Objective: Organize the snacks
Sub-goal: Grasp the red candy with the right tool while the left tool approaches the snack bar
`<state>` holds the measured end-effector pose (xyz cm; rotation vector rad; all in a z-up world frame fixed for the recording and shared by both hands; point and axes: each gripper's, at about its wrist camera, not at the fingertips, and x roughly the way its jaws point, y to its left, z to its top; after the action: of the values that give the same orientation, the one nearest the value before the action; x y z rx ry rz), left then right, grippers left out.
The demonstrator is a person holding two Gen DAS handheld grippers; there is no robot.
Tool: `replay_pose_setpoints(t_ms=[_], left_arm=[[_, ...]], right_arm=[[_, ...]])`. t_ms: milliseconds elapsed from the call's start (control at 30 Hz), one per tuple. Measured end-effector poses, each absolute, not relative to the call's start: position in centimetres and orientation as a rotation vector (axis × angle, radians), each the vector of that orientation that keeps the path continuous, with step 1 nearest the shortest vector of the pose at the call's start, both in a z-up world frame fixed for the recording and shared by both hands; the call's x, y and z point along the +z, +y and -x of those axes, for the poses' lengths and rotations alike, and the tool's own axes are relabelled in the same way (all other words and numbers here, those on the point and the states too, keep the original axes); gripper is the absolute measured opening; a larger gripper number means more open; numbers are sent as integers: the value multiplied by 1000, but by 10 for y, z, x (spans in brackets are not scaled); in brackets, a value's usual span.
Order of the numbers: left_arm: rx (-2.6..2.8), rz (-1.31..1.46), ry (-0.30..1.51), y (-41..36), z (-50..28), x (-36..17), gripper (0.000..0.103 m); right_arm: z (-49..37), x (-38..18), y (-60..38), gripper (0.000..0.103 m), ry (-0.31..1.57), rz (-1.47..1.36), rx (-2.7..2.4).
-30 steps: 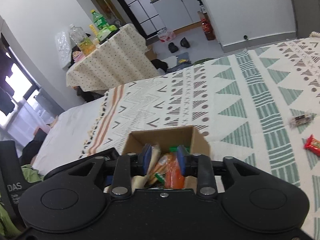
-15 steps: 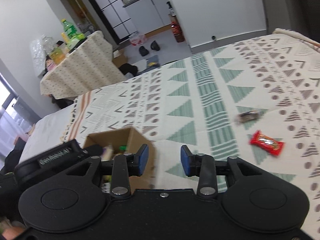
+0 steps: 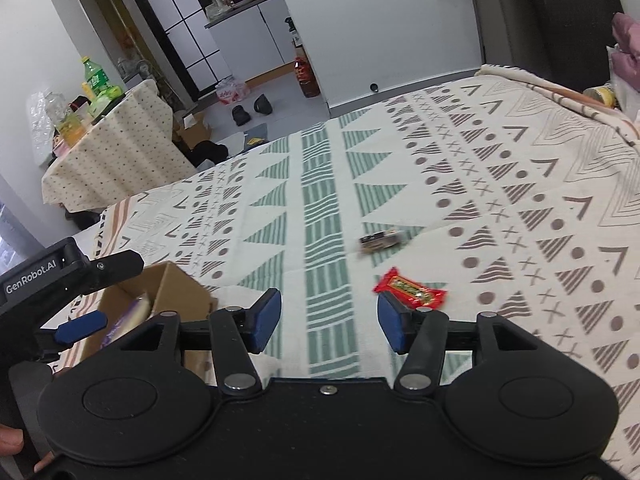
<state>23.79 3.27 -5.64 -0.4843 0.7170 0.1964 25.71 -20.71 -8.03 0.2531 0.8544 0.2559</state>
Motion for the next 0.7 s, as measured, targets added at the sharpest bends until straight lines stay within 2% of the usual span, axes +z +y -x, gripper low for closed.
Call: replay_pose_setpoints(t_ms=[200,433,700], left_arm=[[136,474,733,11,-243,-56,96],[92,448,750,-11,-249,-59,97],[19,424,847,-28,-282,-64,97]], right_arm=[[-260,-81,-230,61,851,-248,249],[-269,-89,-242,62,863,-215,251],[-292,-98,-254,62,897,-237,254]])
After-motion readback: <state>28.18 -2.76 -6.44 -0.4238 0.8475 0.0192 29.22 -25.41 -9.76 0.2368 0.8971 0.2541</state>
